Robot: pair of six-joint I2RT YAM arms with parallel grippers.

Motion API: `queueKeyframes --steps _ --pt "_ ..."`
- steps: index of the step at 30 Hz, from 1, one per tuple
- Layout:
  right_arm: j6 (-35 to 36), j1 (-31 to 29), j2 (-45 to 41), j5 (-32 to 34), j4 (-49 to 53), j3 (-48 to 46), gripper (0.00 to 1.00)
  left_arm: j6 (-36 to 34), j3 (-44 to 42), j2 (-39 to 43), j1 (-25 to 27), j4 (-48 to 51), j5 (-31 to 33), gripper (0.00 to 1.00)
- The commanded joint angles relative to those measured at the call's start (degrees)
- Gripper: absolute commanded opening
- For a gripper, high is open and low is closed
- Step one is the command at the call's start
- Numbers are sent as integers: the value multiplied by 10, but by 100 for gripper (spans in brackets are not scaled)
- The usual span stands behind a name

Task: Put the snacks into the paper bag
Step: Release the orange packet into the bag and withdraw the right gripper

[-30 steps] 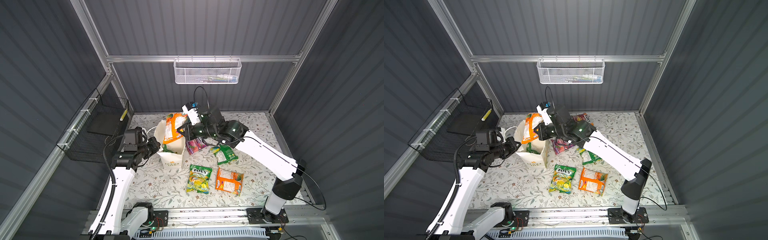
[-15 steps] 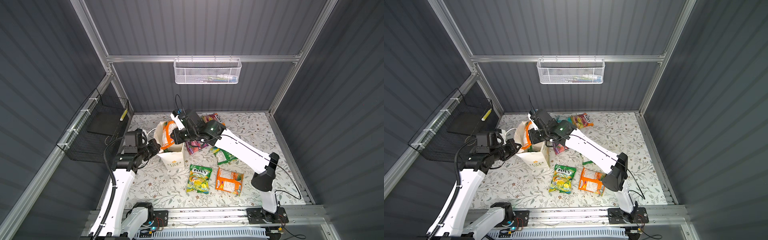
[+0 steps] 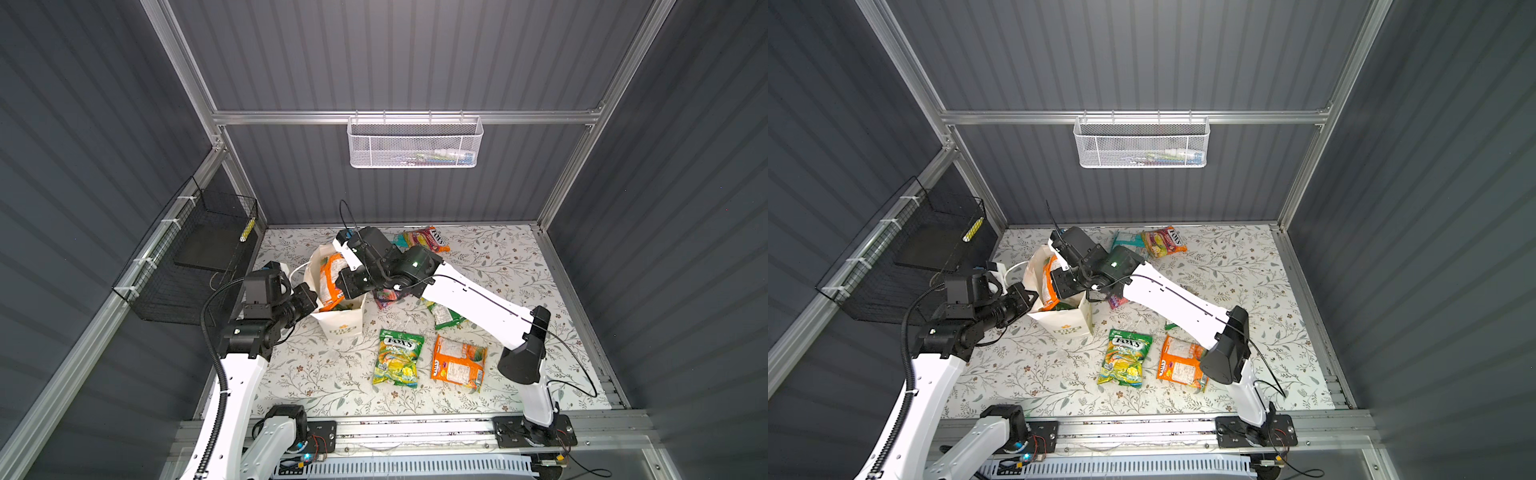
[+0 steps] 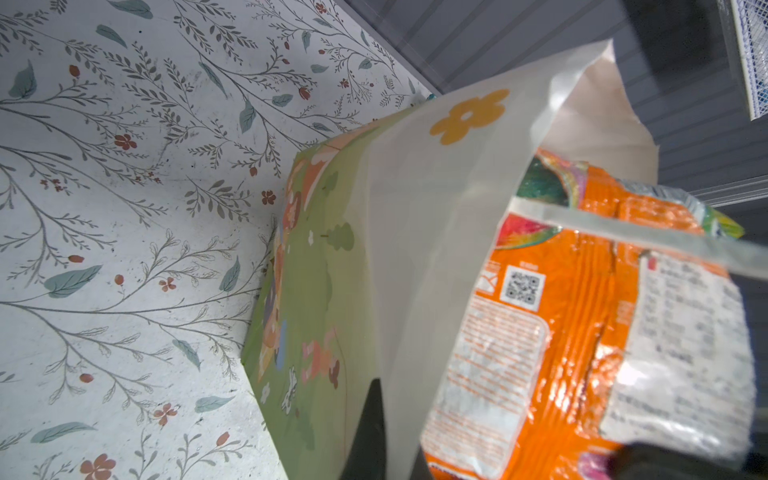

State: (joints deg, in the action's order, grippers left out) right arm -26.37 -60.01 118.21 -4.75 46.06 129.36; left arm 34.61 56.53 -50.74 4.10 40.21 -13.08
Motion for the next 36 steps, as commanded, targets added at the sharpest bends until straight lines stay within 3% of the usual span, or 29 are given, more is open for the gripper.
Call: queueKeyframes --steps 1,5,9,17,23,27,31,36 --pt "5 -3 8 -6 -5 20 2 -17 -1 9 0 -20 -10 0" --pt "9 -5 5 -3 -8 21 9 -19 -1 4 -1 -18 -12 0" --pt "15 -6 -7 -1 -8 24 27 -25 3 -1 -2 -13 -9 0" --pt "37 -6 -59 -15 -35 -7 39 -24 0 -13 -17 -12 -20 0" --pt "73 -3 -146 28 -37 -54 62 -19 -11 -31 -17 -15 -29 0" --pt "83 12 -231 64 -71 -147 75 -49 19 -38 -16 19 -37 0" --pt "62 49 -334 88 -138 -294 83 -34 -15 7 -16 10 -12 0" --pt "-7 146 -416 67 -220 -465 89 -53 -10 44 -11 50 47 0"
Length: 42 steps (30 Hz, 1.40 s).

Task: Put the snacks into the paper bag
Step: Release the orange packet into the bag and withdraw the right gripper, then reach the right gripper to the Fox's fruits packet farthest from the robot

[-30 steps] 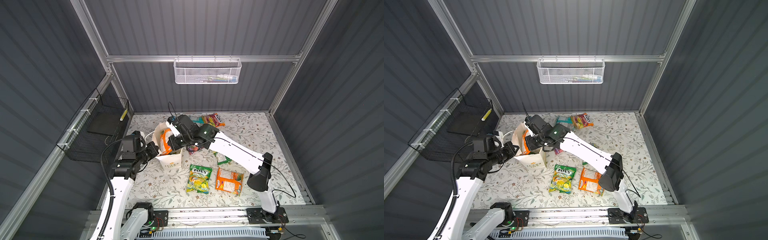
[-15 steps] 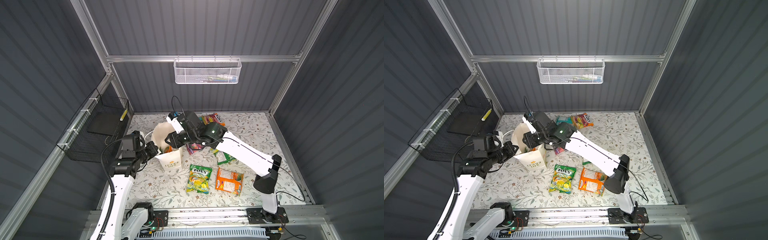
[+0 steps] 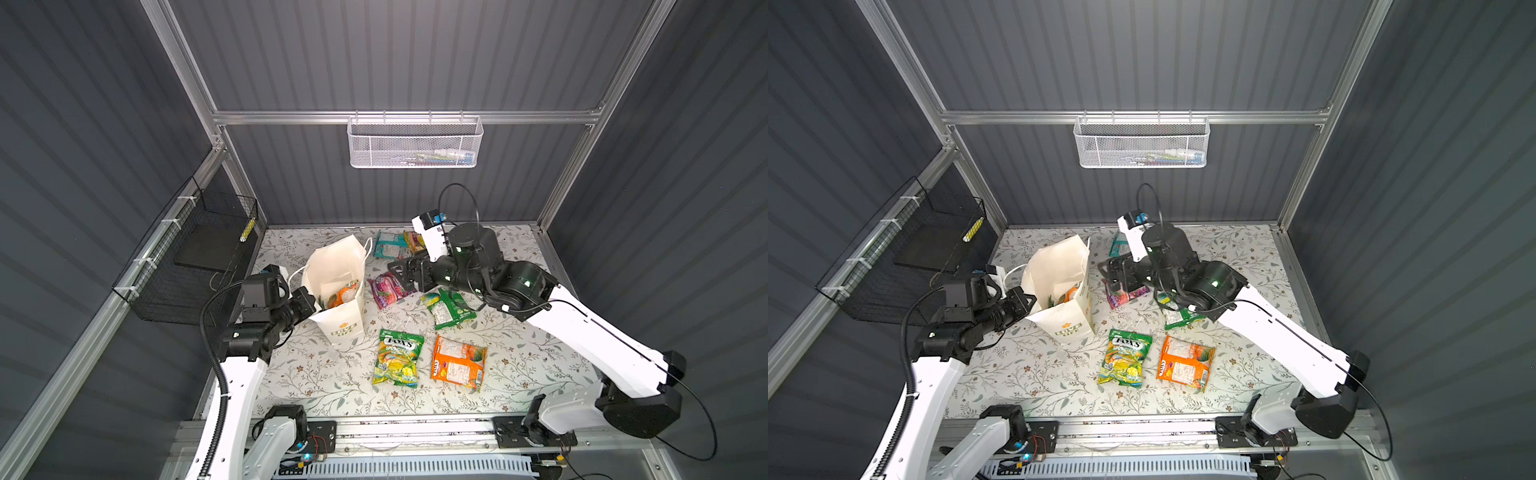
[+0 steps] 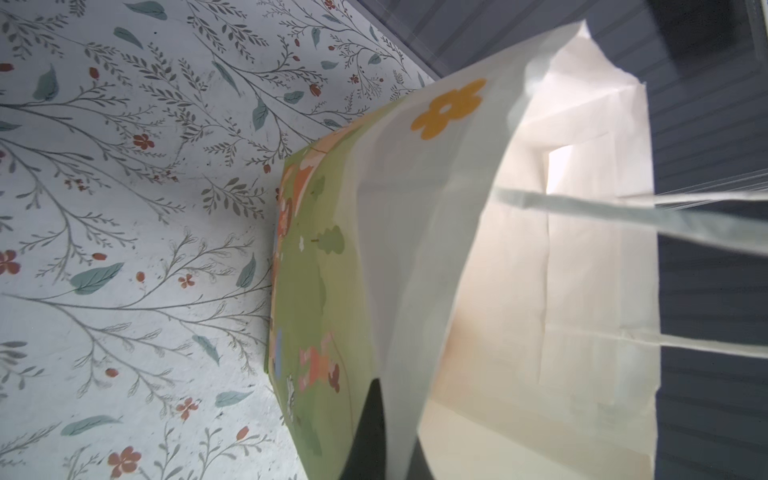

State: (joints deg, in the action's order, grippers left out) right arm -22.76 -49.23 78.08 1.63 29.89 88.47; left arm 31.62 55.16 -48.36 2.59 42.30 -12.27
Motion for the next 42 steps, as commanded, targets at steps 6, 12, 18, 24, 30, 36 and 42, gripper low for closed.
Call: queueKeyframes --steps 6,12,18,24,30,36,42 --pt "-65 135 -15 6 -102 -156 97 -34 -16 68 11 28 73 0" --pt "-18 177 96 34 -87 -124 99 -42 -24 91 17 35 88 1" --pt "31 200 262 53 -49 2 99 -43 -27 81 16 36 88 0" --pt "88 213 437 64 51 218 99 -44 -28 80 13 37 89 0" --pt "120 235 548 32 82 347 99 -44 -30 82 9 34 90 0" --pt "162 254 619 14 85 425 99 -46 -31 74 7 32 83 0" --pt "210 264 666 -5 57 440 99 -47 -31 73 5 30 74 0"
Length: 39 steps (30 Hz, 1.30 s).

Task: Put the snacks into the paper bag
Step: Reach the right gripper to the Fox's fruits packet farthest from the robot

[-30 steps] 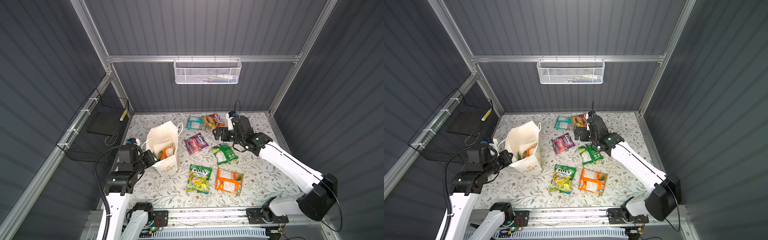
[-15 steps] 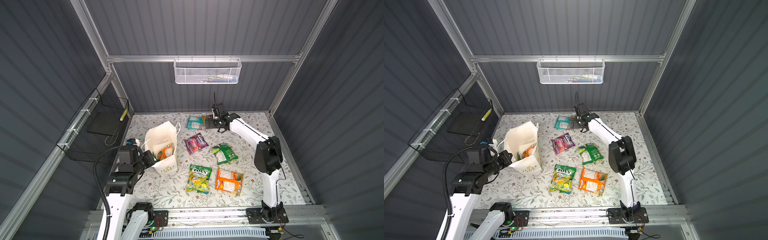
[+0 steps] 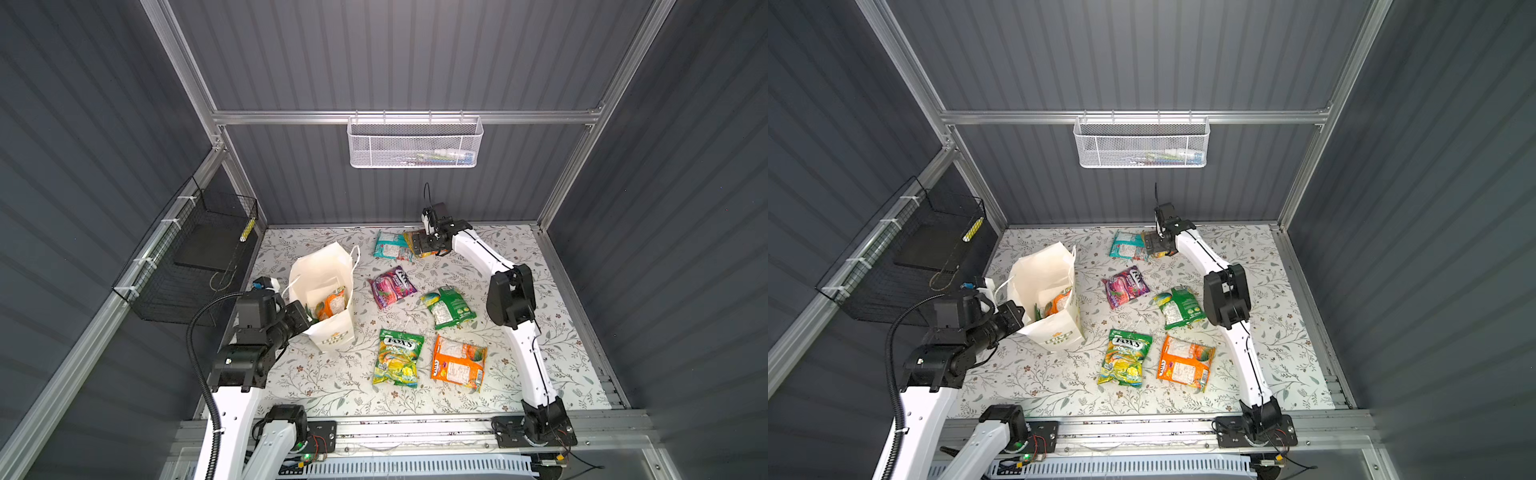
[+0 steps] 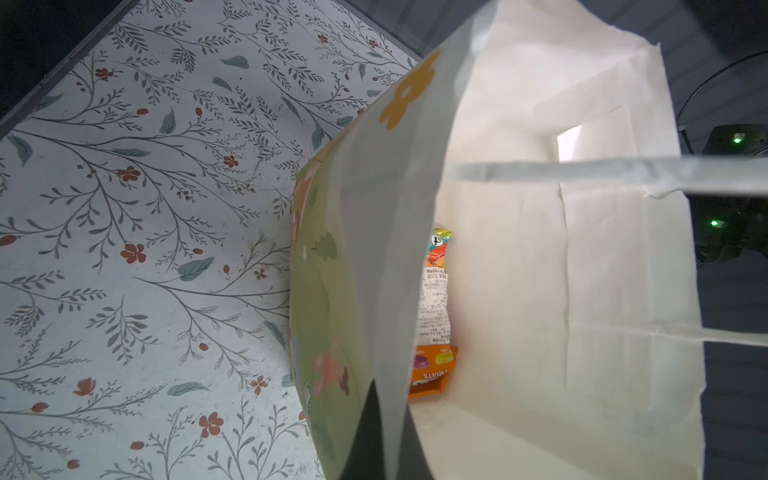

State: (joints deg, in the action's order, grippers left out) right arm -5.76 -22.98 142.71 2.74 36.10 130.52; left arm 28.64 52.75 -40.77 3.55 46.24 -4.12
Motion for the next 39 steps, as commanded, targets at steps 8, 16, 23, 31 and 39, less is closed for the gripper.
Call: queueKeyframes --steps 8,16,23,31,39 --pt "74 0 97 -28 61 141 90 -18 -8 -1 -7 -12 -14 0" --pt "97 -5 122 -63 90 187 64 -19 -9 7 -7 -15 -21 0" --pt "136 -23 123 -75 98 187 58 -20 -10 13 -7 -15 -23 0" --pt "35 -24 14 -73 -15 54 77 -20 -10 15 -7 -15 -24 0" --pt "-171 49 -26 -124 -65 17 99 -20 -10 24 -7 -16 -24 0"
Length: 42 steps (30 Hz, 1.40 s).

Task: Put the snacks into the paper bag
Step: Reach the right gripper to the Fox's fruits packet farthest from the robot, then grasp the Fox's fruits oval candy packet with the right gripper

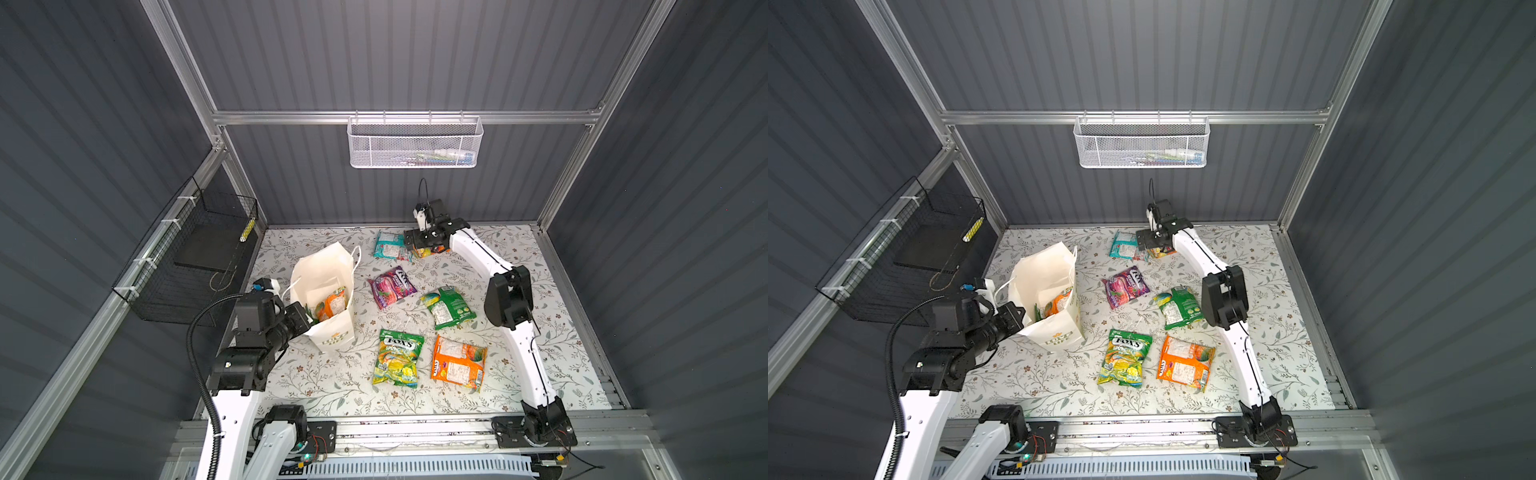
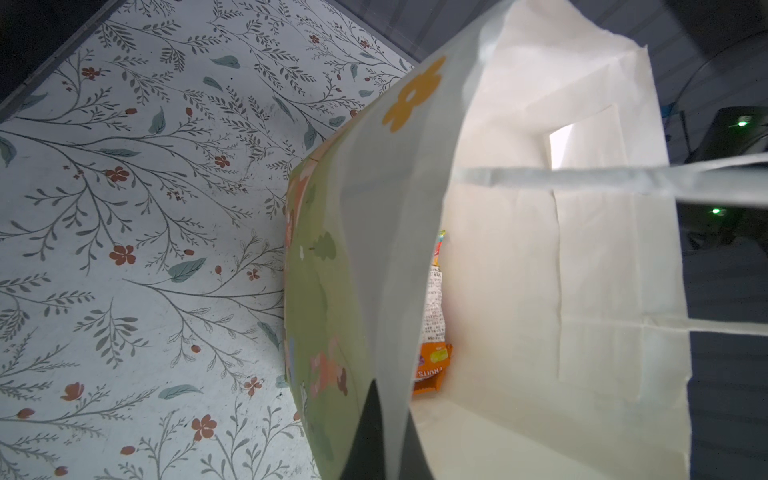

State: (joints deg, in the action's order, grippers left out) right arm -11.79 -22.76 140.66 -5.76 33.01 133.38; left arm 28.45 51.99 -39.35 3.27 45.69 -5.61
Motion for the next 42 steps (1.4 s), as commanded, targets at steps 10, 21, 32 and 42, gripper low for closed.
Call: queueKeyframes --steps 10,21,32,42 --pt "-248 125 2 -130 -144 -101 99 -18 -2 14 -4 -12 -13 0" --pt "-308 142 79 -240 -122 -47 95 -18 -3 18 -4 -13 -16 0" --pt "-275 124 114 -355 -49 -9 84 -17 -3 24 -4 -15 -20 0" --pt "-188 82 15 -263 -38 -123 81 -17 -4 30 -4 -16 -23 0"
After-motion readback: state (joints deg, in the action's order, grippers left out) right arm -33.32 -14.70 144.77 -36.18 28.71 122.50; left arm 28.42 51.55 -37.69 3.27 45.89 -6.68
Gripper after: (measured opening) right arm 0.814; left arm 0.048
